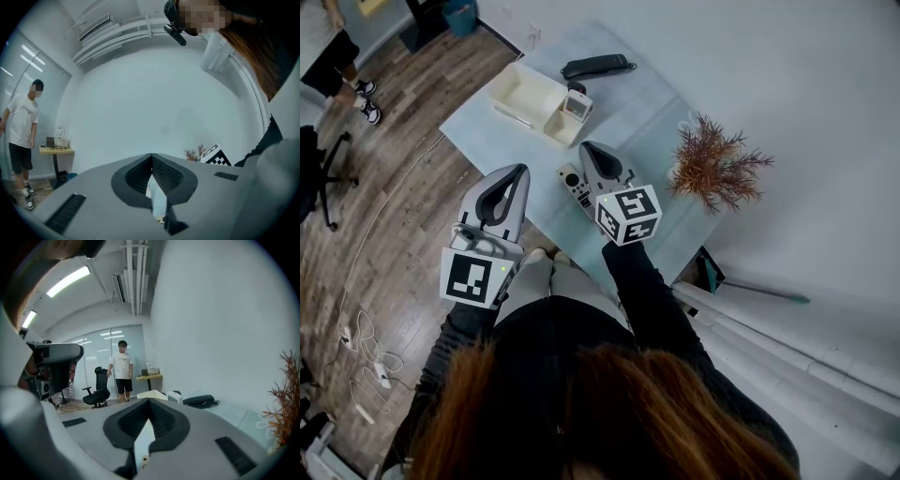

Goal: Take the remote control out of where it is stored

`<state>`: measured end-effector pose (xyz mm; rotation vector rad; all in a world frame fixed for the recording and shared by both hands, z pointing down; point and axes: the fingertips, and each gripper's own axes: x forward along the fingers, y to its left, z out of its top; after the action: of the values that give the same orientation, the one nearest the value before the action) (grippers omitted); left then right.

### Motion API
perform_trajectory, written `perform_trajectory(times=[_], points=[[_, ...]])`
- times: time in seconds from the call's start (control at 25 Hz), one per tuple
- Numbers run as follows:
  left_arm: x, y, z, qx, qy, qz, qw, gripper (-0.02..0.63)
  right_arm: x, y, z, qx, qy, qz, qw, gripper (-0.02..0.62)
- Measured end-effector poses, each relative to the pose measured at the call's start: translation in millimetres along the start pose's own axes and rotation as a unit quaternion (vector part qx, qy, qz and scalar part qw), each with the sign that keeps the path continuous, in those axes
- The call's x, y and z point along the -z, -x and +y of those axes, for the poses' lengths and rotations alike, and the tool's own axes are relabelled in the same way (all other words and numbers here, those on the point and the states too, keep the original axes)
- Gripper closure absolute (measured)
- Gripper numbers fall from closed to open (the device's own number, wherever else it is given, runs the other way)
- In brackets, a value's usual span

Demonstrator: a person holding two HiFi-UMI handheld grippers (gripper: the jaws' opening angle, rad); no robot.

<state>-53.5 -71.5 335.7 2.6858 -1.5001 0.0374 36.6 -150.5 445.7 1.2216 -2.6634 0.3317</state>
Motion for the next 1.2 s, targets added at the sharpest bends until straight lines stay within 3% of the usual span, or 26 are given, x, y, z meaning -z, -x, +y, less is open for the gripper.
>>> perform_trajectory(times=[0.24, 0.48, 0.6, 1.2], points=[[-1.4, 0.4, 1.4, -0.005, -0.004, -0.002, 1.0000, 0.597, -37.6, 22.7, 7.7, 0.012, -0.002, -0.058, 0.998, 0.580], [-1.6, -0.2, 0.6, -0.004, -0.008, 0.000, 1.0000, 0.597, -68.6, 46.2, 20.7, 0.014, 0.032, -0.092, 0.995, 0.580], [-4.1, -0.5, 1.6, -0.003, -0.011, -0.014, 0.9998, 0.597, -76.8, 55.9, 28.0, 0.014, 0.036, -0.101, 0.994, 0.580], [1.8, -1.9, 0.3, -0.002, -0.021, 0.003, 0.9998, 0.597, -90.4, 84.9, 53.7, 0.012, 0.039, -0.111, 0.993, 0.580]])
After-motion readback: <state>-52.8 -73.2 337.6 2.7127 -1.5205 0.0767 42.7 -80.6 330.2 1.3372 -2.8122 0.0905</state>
